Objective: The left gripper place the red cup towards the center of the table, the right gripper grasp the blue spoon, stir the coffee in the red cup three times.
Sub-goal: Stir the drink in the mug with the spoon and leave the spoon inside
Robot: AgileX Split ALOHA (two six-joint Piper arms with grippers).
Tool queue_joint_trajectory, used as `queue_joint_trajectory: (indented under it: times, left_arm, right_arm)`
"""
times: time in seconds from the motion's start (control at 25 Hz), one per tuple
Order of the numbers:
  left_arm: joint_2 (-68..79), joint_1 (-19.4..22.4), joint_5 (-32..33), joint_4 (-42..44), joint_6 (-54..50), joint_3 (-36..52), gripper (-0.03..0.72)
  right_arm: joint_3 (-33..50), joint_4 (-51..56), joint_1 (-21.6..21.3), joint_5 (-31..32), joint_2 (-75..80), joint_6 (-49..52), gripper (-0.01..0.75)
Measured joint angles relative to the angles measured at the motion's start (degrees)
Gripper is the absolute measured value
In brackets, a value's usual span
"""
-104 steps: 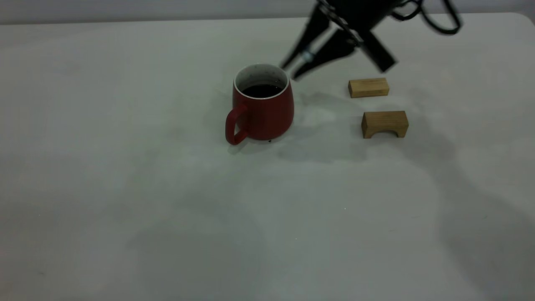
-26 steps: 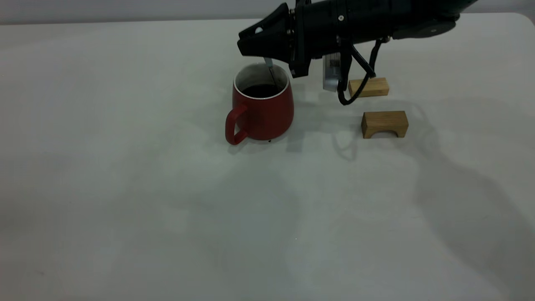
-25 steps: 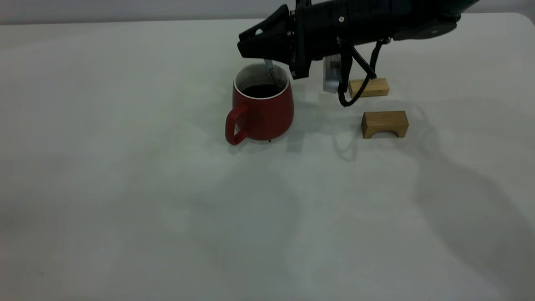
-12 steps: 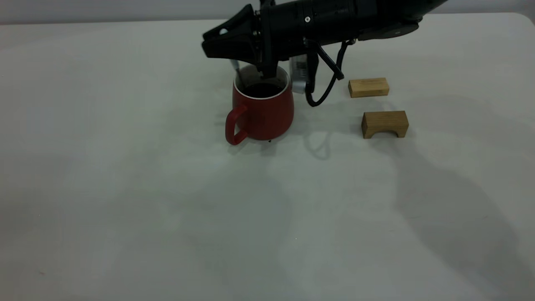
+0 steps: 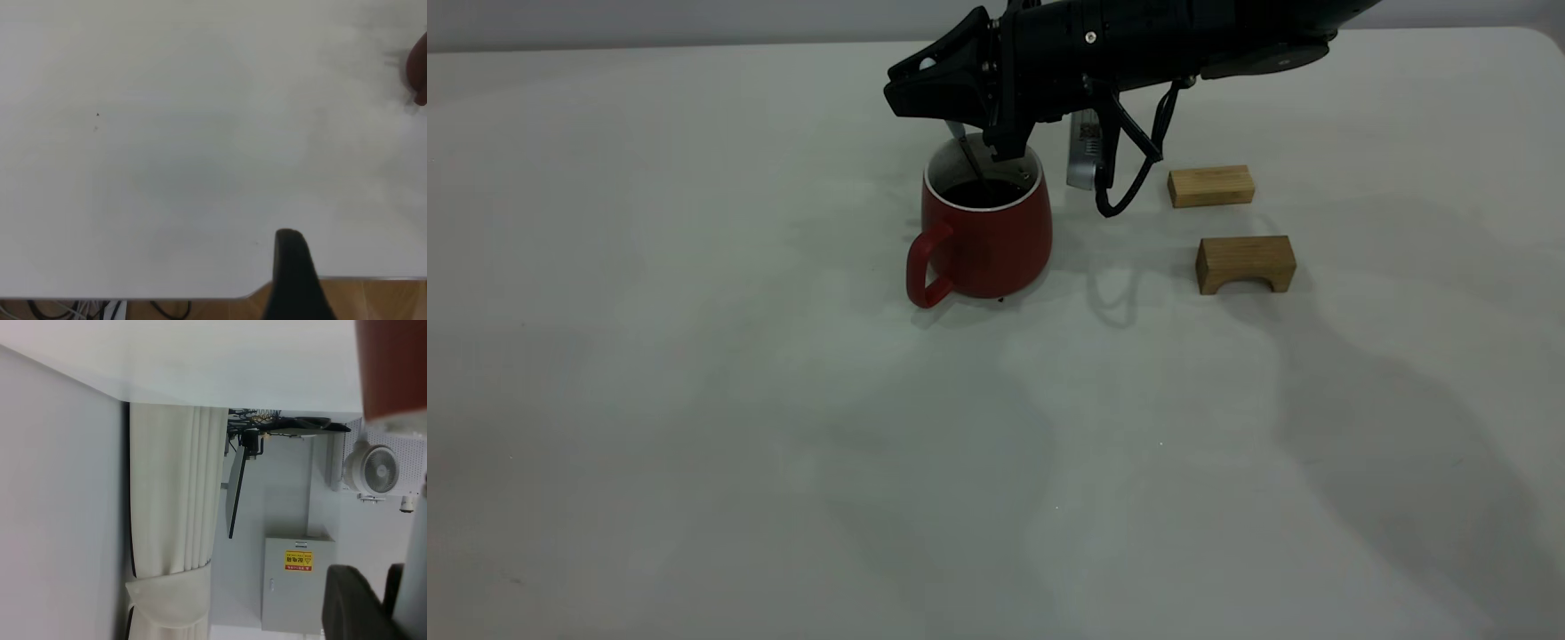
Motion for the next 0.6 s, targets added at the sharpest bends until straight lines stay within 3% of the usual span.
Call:
queue_joint_trajectory:
  times: [0.32,0.6]
  left_arm:
    - [0.00,0.00,0.00,0.00,0.00,0.00,0.551]
    - [0.00,0.00,0.00,0.00,0.00,0.00,0.551]
  right_arm:
    - [0.00,-1.09,0.00,1.26,0.00,-0.29,0.149]
    - [0.00,-8.84,0.00,3.13,-0.62,-4.45,0.392]
